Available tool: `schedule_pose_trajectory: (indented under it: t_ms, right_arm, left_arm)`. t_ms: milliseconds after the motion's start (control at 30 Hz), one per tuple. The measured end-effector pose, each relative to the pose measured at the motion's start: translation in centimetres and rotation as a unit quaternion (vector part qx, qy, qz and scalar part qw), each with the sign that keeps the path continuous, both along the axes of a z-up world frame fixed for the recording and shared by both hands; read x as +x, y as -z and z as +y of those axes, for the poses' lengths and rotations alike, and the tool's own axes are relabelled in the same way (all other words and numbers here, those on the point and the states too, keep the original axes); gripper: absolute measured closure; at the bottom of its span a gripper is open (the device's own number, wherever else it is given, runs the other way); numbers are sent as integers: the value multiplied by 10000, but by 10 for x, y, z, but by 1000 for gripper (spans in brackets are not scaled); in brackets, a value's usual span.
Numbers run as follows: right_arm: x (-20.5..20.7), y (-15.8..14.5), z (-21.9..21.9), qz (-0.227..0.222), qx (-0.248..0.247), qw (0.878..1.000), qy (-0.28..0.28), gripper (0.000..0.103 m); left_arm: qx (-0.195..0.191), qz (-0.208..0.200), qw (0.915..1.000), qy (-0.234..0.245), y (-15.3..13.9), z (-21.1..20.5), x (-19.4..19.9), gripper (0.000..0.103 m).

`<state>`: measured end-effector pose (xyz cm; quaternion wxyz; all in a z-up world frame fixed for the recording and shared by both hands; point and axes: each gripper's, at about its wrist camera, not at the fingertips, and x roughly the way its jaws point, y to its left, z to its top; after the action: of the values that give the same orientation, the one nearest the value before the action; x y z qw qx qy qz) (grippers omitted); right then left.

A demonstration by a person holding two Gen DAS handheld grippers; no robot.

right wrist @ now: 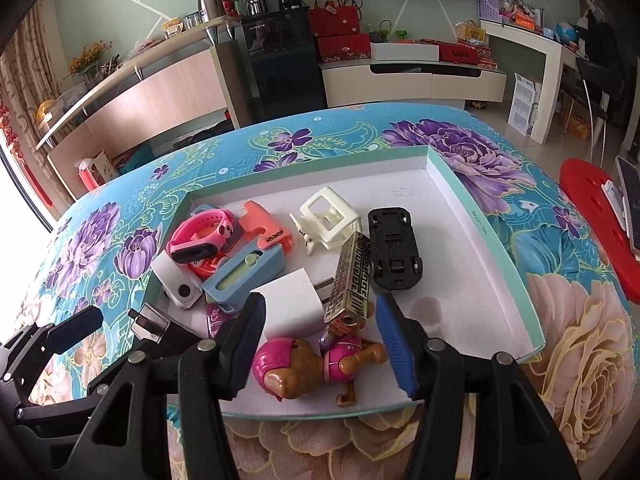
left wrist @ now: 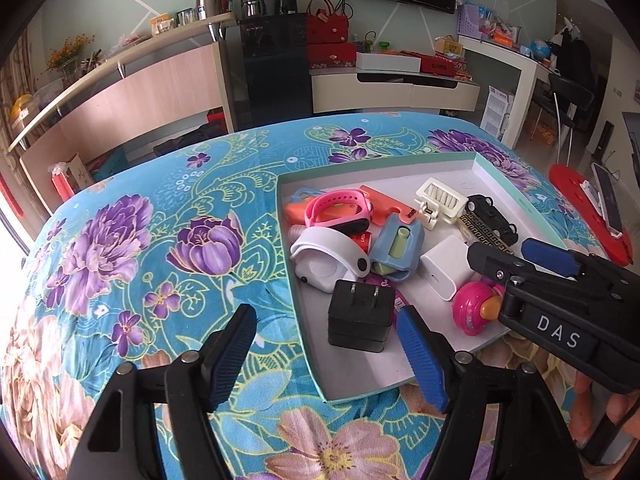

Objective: Organize rigid objects

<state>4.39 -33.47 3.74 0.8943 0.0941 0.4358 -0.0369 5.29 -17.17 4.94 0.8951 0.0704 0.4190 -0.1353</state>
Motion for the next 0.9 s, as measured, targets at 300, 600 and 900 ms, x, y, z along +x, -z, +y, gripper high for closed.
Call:
schedule_pose_trajectory:
  t_ms: [300,600,900]
  right_arm:
    - [-6,-2,15,96,-208,9996,-136,15]
    - [-14,1,25,261,-332,9990,-135,2]
    - [-28,-11,42,188,-416,9988,-201,2]
  left_arm:
    - [-149,293,9968,-728,6,45,0,0]
    - [-338,362,9916,-1198,12,77,-6,0]
    - [-181,143,9900,-1395,6,103,-24,0]
